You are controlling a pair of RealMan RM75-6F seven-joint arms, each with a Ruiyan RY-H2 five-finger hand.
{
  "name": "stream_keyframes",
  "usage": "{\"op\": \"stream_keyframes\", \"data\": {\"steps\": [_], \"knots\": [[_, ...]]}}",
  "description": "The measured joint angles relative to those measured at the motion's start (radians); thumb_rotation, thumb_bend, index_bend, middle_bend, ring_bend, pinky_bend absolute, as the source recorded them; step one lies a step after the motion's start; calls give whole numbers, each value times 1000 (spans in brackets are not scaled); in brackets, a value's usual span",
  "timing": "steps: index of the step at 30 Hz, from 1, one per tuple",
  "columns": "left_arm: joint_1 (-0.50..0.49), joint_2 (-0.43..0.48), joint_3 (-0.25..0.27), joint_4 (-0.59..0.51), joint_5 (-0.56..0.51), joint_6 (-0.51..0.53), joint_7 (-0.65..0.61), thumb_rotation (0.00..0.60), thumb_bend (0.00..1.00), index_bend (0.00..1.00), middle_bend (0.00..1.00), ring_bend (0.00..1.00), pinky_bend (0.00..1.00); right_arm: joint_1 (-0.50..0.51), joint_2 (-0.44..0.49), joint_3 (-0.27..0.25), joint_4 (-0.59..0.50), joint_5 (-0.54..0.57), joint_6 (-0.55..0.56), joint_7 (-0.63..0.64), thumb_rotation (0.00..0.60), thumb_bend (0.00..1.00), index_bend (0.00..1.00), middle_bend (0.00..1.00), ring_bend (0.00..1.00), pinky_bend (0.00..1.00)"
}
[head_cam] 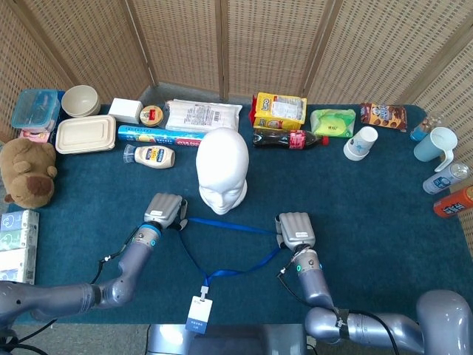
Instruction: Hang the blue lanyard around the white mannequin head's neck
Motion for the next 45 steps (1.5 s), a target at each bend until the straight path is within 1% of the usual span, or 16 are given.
{"op": "stream_keyframes", "data": {"steps": [4,7,13,20,23,27,31,38,41,45], "knots": [[7,8,-2,-10,6,8,-12,557,458,641,1000,1000,1000,-6,12,2,-23,-13,7,11,600,486,605,1000,1000,1000],[27,27,-1,-38,37,26,-41,554,458,643,1000,1000,1000,-17,35,3,-71,-45,23,31,600,486,606,1000,1000,1000],[104,100,11,-140,200,111,-155,556,457,645,1000,1000,1000,-56,122,-8,-240,-164,66,91,600,486,608,1000,1000,1000],[200,224,20,-277,390,234,-288,555,459,647,1000,1000,1000,-97,224,-23,-405,-307,94,162,600,486,611,1000,1000,1000],[226,274,15,-331,443,271,-324,555,458,647,1000,1000,1000,-112,278,-24,-475,-369,96,204,600,486,612,1000,1000,1000],[244,321,-5,-395,473,292,-348,556,458,647,1000,1000,1000,-124,340,-18,-552,-427,92,246,600,486,615,1000,1000,1000],[251,352,-29,-448,491,311,-354,555,458,647,1000,1000,1000,-128,390,1,-617,-457,82,279,600,486,616,1000,1000,1000],[250,389,-73,-521,497,329,-338,560,458,647,1000,1000,1000,-121,453,47,-675,-461,55,331,600,486,618,1000,1000,1000],[243,407,-101,-557,492,337,-328,554,457,647,1000,1000,1000,-108,471,90,-692,-448,49,352,600,486,619,1000,1000,1000],[229,429,-146,-598,472,344,-309,556,458,647,1000,1000,1000,-82,515,148,-704,-400,27,395,600,486,619,1000,1000,1000]]}}
